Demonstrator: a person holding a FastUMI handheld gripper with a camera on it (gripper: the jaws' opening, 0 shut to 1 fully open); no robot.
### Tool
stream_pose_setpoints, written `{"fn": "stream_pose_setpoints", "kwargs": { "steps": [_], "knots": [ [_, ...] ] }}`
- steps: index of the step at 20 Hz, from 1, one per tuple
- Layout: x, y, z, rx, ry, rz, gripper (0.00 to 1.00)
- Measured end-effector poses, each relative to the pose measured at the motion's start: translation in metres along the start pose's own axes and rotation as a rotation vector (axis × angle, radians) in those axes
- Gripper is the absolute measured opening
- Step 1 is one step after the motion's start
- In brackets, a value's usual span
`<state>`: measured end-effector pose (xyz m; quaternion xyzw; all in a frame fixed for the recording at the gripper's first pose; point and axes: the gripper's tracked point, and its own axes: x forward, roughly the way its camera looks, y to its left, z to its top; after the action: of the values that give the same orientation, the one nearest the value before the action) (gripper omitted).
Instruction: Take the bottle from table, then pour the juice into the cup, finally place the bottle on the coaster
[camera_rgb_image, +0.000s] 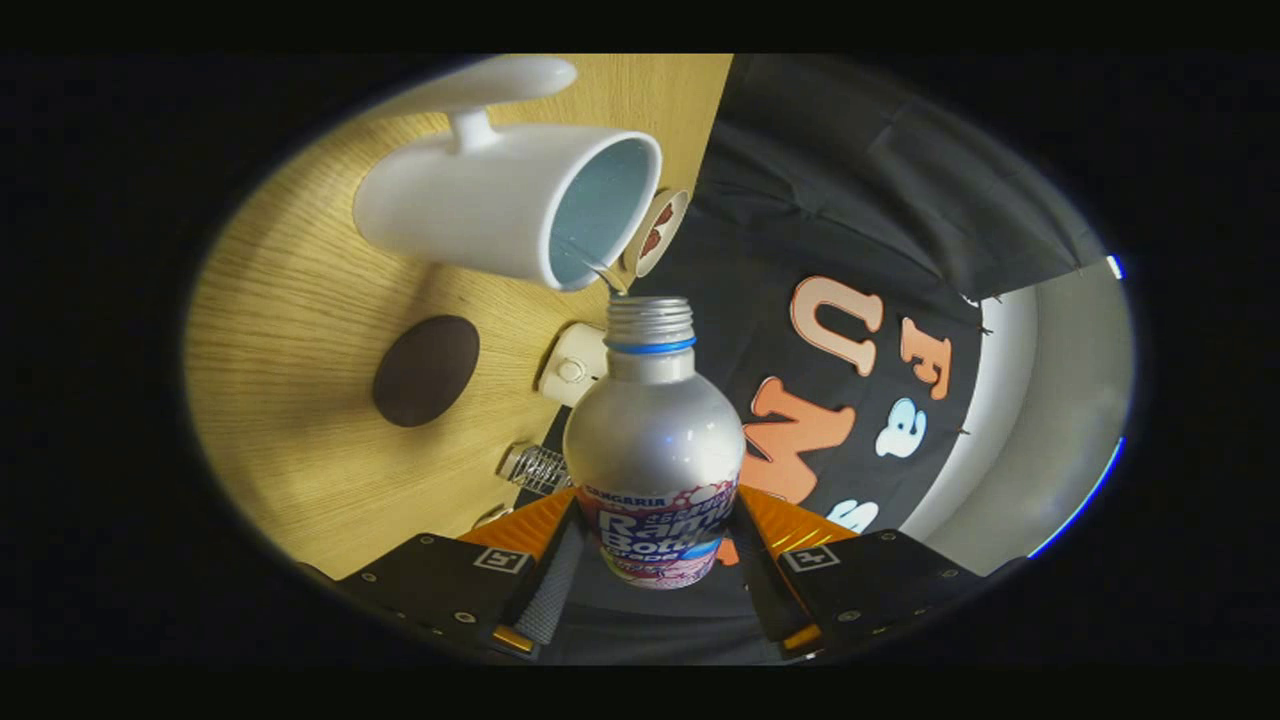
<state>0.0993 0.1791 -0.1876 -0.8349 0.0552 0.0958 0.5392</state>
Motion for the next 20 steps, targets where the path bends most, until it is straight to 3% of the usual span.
{"fn": "stream_pose_setpoints", "kwargs": {
  "steps": [20],
  "knots": [
    [0.004, -0.011, 0.004, -0.083, -0.007, 0.013, 0.76]
  ]
}}
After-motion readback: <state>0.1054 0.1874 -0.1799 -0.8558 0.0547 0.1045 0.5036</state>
